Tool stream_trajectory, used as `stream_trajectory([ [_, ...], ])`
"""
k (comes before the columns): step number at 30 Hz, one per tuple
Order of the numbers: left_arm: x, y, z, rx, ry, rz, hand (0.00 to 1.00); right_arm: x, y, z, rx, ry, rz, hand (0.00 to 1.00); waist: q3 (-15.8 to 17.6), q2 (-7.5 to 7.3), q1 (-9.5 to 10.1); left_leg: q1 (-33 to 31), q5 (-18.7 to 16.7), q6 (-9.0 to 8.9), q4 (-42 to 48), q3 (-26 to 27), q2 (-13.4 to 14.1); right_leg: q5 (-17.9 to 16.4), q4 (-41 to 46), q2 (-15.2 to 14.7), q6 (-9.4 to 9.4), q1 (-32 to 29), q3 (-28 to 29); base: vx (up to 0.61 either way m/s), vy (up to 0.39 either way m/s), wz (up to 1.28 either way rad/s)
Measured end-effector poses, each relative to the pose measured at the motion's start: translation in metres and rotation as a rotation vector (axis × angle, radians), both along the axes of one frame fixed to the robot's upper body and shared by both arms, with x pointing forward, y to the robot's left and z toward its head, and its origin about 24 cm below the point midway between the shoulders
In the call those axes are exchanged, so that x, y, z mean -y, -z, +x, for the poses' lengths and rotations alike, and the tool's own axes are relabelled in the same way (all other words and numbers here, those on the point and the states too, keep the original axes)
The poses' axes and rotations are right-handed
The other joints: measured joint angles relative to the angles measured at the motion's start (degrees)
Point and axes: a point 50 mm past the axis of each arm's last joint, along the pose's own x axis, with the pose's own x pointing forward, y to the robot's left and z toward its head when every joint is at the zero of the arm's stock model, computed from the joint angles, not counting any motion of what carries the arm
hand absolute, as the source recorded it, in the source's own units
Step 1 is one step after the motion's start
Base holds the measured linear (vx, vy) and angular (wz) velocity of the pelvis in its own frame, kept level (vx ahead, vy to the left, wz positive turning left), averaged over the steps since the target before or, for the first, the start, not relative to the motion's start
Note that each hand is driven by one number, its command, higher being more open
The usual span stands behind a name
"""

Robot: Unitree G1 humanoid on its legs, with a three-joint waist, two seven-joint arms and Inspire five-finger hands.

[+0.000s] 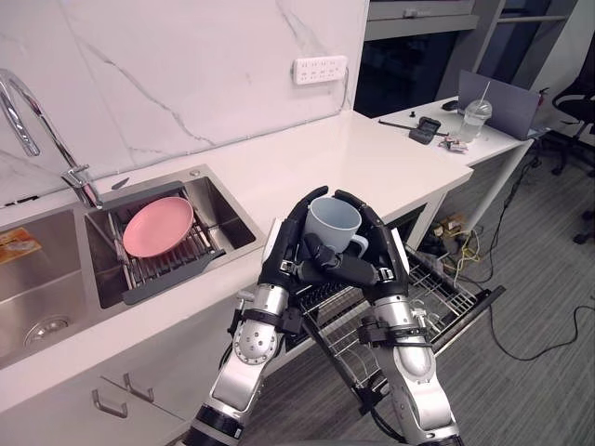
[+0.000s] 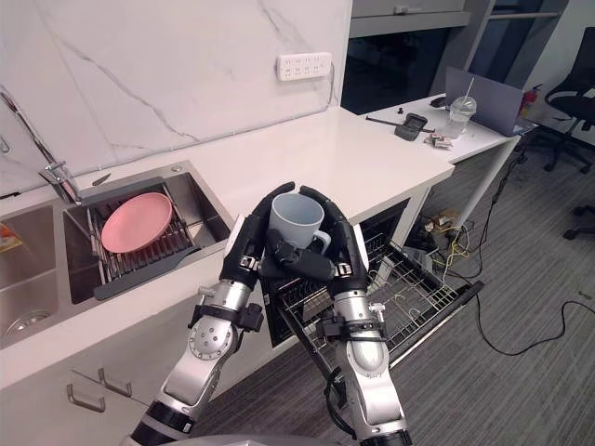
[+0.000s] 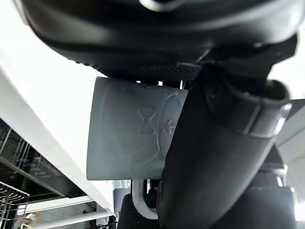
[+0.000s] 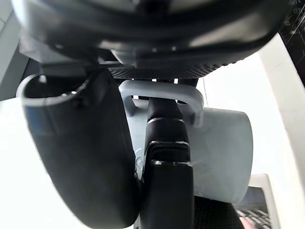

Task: Walk over to the sink, pick up the cup, carry it to the dishwasher, place the cup inside the dishwasher, then close the dishwasher door

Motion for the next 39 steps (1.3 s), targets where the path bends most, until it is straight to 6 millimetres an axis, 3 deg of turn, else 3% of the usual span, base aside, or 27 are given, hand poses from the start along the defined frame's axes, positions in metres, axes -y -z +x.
stream_trajectory([
  [12, -0.006, 0.002, -0.001, 0.004, 0.025, -0.010, 0.90, 0.000, -0.004, -0.001, 0.026, 0.007, -0.068, 0.30, 1.1, 0.84, -0.09, 0.0, 0.0, 0.12, 0.0, -0.1, 0.0, 0.0, 0.0, 0.0, 0.03, 0.1, -0.2, -0.01, -0.014, 0.00],
  [28, -0.005, 0.017, -0.007, -0.060, 0.023, -0.030, 0.90, -0.001, 0.006, -0.007, -0.034, 0.021, -0.086, 0.30, 1.7, 1.72, -0.11, 0.0, -0.3, -0.38, 0.0, -0.1, 0.1, -0.1, 0.0, 0.1, 0.17, 0.1, -0.1, 0.00, -0.004, 0.00],
  [39, 0.002, 0.014, -0.010, -0.038, 0.028, -0.045, 0.90, 0.002, -0.008, -0.020, 0.011, 0.125, -0.220, 0.30, 2.0, 2.17, 0.10, 0.0, -0.4, -0.40, 0.0, -0.1, 0.4, -0.1, 0.1, 0.4, 0.21, 0.1, -0.2, 0.00, 0.000, 0.00],
])
